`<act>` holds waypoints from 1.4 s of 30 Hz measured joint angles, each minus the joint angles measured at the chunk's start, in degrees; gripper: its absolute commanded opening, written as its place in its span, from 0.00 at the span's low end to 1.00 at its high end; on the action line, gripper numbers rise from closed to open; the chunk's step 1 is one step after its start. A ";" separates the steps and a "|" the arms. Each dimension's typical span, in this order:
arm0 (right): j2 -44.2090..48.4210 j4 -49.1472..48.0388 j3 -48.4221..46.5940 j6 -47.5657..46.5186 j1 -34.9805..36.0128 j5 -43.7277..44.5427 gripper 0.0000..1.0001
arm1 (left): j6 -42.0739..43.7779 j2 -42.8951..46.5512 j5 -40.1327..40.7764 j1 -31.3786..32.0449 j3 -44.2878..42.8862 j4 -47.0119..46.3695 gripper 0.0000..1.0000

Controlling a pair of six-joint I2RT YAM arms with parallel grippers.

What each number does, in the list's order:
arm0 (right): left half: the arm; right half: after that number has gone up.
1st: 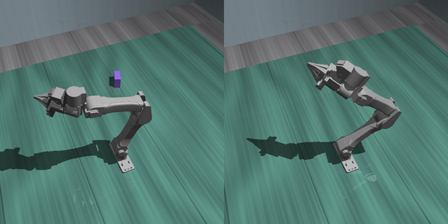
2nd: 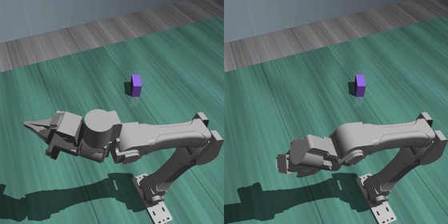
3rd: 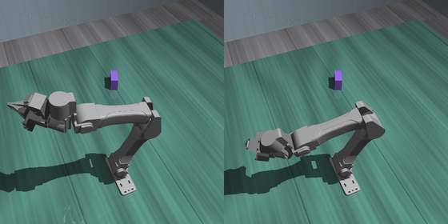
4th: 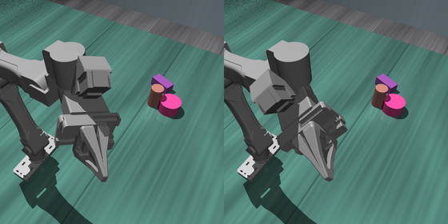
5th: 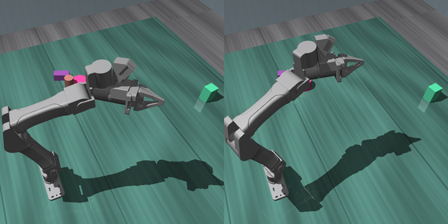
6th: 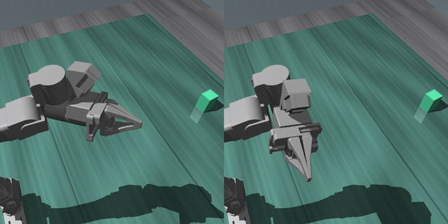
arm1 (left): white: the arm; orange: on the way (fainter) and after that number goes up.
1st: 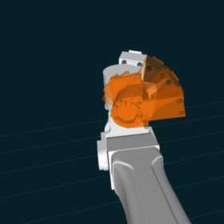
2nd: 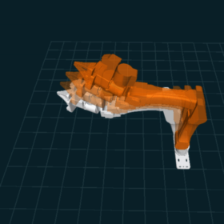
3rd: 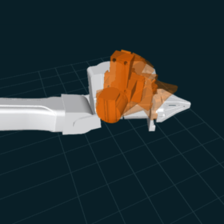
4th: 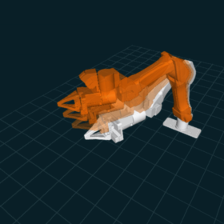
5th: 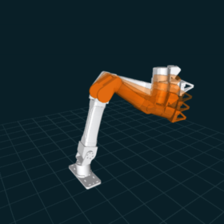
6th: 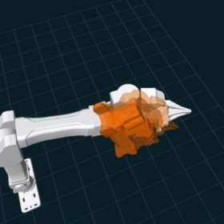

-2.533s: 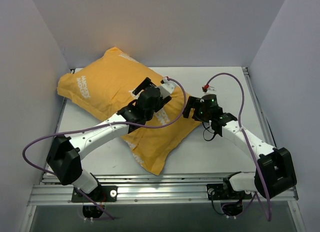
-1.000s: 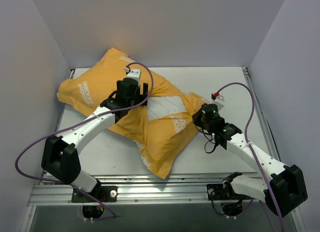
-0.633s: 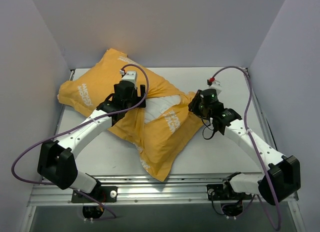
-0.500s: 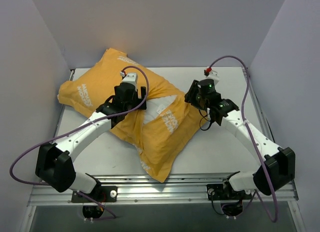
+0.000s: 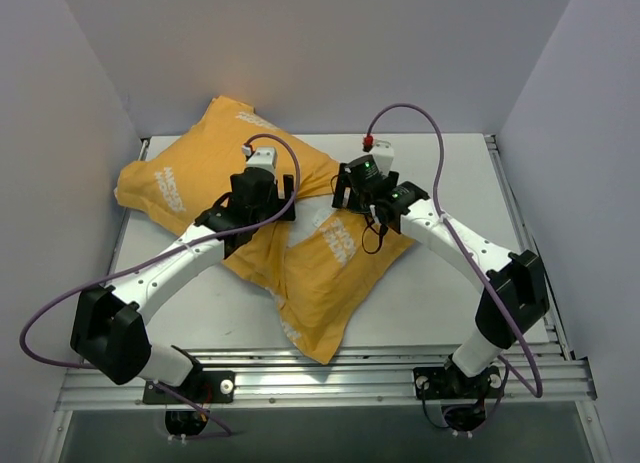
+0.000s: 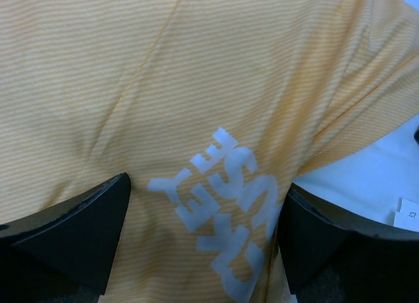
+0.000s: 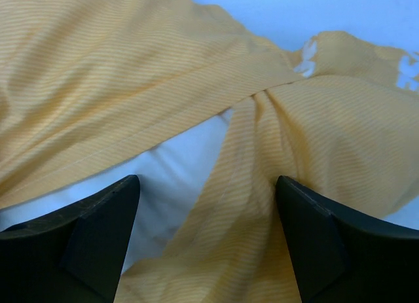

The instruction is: Remove the pillowcase from the pillow

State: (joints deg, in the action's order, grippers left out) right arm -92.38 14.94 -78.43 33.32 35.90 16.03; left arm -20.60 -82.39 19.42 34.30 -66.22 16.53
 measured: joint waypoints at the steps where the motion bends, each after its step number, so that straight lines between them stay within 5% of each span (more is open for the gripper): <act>1: -0.07 0.24 0.48 0.00 -0.17 1.31 0.71 | -0.17 0.00 0.24 0.09 0.04 0.00 0.94; 9: 8.15 -3.93 18.75 2.36 -9.22 2.51 0.40 | -2.29 0.07 1.14 0.17 0.76 0.00 0.94; 12: 12.70 -9.51 26.16 3.69 -12.41 -2.73 0.20 | -3.19 0.22 0.00 0.35 1.05 0.02 0.94; 13: 13.94 -11.52 28.30 4.04 -13.27 -4.81 0.00 | -3.39 0.22 -0.44 0.52 1.05 0.02 0.94; 19: 15.85 -34.34 42.49 4.46 -19.61 -25.09 0.00 | -2.38 1.73 -2.71 0.79 1.40 0.26 0.94; 24: 13.57 -47.17 46.90 5.27 -21.97 -35.15 0.00 | 6.45 7.21 -7.85 2.47 3.41 -0.09 0.94; 32: 13.11 -54.49 47.74 5.46 -22.60 -41.66 0.00 | 20.63 7.65 -18.80 10.29 -2.54 -4.17 0.94; 42: 13.18 -54.64 47.65 3.61 -22.60 -43.52 0.00 | 30.93 -13.64 -18.93 16.59 -20.83 -6.36 0.99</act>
State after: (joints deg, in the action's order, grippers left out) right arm -79.20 -39.70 -30.79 36.93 13.30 -27.49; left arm 10.33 -96.03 0.49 50.89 -87.05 10.17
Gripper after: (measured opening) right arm 0.008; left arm 0.990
